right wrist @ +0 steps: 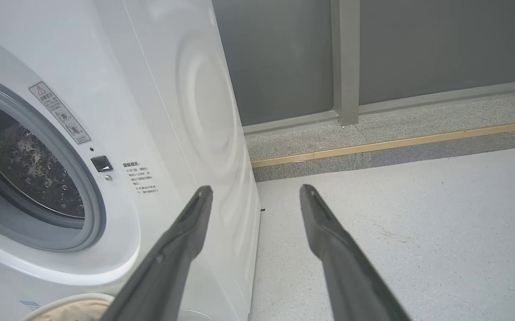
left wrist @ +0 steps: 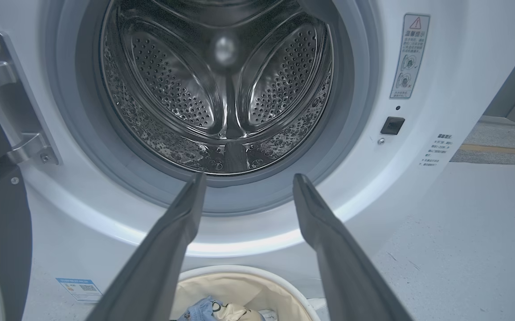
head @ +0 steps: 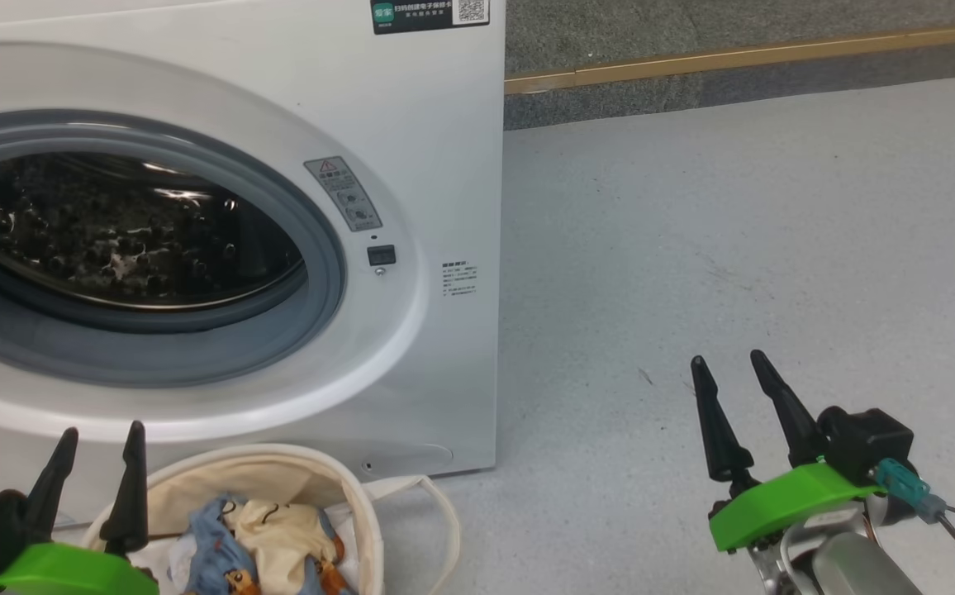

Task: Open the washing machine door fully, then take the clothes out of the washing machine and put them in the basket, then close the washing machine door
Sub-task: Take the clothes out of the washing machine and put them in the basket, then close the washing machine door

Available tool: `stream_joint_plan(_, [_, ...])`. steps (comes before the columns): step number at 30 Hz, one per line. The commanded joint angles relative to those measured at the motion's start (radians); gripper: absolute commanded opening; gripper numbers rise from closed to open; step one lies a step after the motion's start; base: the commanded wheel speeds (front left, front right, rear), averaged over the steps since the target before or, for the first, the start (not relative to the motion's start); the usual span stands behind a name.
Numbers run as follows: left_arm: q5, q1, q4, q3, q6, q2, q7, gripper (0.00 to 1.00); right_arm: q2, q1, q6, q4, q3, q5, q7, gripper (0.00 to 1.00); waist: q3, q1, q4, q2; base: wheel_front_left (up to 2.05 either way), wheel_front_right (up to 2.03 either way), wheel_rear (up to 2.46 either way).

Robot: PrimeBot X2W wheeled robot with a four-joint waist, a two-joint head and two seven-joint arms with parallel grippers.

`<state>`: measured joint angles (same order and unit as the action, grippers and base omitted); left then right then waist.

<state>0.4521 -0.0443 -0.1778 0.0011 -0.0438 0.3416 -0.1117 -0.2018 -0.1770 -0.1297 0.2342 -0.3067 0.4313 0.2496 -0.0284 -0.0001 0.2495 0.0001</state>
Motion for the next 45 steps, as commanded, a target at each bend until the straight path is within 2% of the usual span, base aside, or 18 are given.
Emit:
stream_joint_plan(1, [0.002,-0.035,0.025,0.04,0.008,0.034,-0.011,1.0,-0.008,-0.026,-0.001,-0.027,-0.016,-0.006,0.012,1.0,-0.001,0.0001,0.001,-0.0001,0.0,0.0,0.0])
stream_joint_plan(31, [-0.017,-0.064,-0.018,0.007,0.04,0.037,-0.048,1.0,-0.015,-0.039,-0.001,-0.02,-0.029,-0.004,0.012,1.0,-0.015,0.0001,-0.005,-0.0001,-0.02,0.01,0.01])
stream_joint_plan(45, [-0.004,-0.074,-0.032,0.005,0.048,0.039,-0.053,1.0,-0.011,-0.032,-0.001,-0.026,-0.007,-0.001,0.012,1.0,-0.026,0.0001,-0.016,-0.0001,-1.51,1.12,0.39])
